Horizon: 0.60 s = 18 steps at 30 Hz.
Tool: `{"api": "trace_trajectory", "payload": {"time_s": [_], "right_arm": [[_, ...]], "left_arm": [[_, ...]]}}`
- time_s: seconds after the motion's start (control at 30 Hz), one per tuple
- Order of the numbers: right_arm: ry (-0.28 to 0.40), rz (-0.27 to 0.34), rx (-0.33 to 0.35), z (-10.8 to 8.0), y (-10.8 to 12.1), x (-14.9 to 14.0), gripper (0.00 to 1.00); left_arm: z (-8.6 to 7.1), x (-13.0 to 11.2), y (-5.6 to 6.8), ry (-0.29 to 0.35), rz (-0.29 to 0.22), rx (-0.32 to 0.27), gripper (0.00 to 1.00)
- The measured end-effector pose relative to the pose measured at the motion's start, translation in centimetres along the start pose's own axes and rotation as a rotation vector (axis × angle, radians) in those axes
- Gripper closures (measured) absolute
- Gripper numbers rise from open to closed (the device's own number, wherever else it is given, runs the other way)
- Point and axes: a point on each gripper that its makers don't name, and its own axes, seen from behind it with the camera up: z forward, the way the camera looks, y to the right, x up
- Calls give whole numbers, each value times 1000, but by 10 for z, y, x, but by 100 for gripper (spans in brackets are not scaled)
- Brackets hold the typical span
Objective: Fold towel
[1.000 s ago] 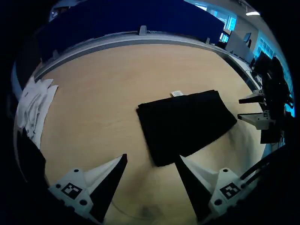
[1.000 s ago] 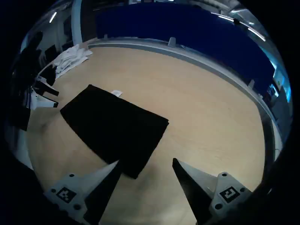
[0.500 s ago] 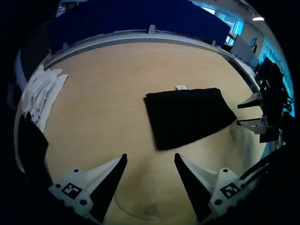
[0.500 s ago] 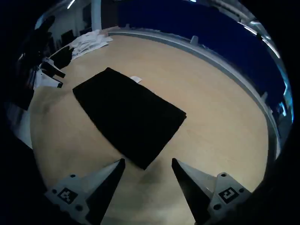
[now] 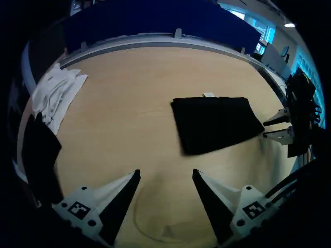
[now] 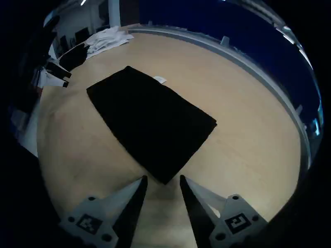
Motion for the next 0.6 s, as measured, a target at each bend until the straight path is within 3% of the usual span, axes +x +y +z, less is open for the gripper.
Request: {"api": "trace_trajectory", "payload": {"time_s": [0.13,0.23,0.43,0.6], "right_arm": [[-9,5,13,1,-2,-4,63],[-12,8,18,1,-2,-5,67],[-22,4,17,2,-2,-8,88],[-21,5,16,3,-2,-7,96]], "left_arm": [[-1,-2,-1,-1,-8,3,7],[-2,-4,-2,-2,-9,5,7],[-2,-4,-3,-3,-10,7,7],[-2,-4,-3,-5,-14,6,7]]}}
